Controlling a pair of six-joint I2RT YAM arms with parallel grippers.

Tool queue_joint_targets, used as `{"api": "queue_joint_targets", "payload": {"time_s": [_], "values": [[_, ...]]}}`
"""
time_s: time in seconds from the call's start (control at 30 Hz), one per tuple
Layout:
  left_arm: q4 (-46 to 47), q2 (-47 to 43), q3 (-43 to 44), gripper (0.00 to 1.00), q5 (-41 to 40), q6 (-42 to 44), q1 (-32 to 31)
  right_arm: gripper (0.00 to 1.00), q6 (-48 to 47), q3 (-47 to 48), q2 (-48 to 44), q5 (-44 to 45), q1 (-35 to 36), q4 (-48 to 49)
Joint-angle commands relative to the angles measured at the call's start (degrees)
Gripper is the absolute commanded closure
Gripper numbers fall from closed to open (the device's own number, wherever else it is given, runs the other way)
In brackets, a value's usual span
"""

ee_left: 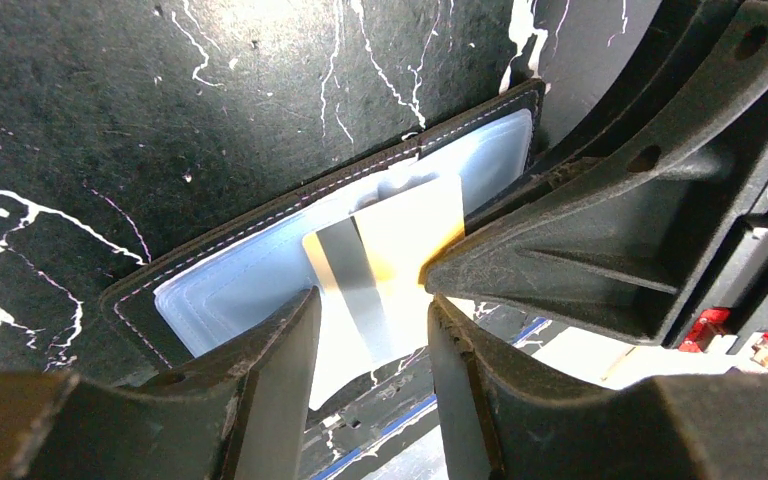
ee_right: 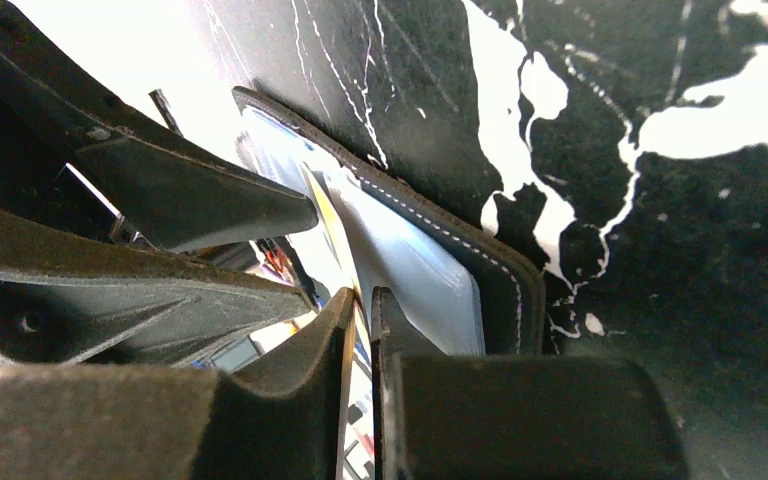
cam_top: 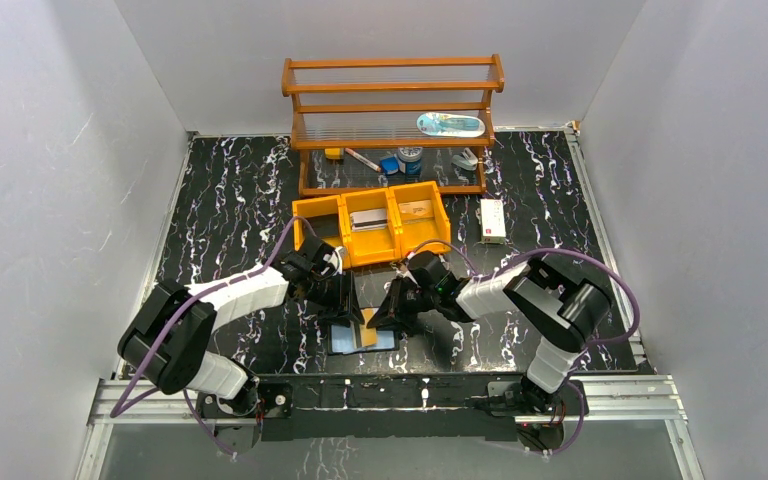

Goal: Take the credit cards out of the card holder

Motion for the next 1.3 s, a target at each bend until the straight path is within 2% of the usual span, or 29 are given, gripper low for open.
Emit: {"api": "queue_joint_targets", "payload": {"time_s": [0.0,0.2,0.57,0.97,1.13,1.27], "values": [[-5.0,-0.2,-1.1,0.57,-3.2,1.3,-0.4,0.88,-1.7,1.0,-2.5,1.9,-0.2,-3.5],[-5.3,-1.1,-1.2,0.56,-3.9,1.2,-0.4,1.0,-2.1,1.5,-2.5,1.2,-0.2,-4.3],[-5.9,-8.9,-0.4,0.53,-11.7,-1.6,-0.4,1.0,-6.9,4.1,-4.5,2.9,-0.2,-8.6],[-8.1,-9.0,0.5,0.52,-13.8,-0.7,-0.4,1.0,-9.9,3.8,-9.1,7.2,-0.2,-9.6],[-9.1,-16.7,0.2,0.52,-21.2,-2.6,-0.4,1.0,-15.1,4.6,-13.7,10.8,-0.3,-12.4],[-9.6,-20.6,-0.1,0.5,-23.9,-2.4,-0.3,1.0,-19.1,5.8,-16.4,12.3,-0.3,-14.7]]}}
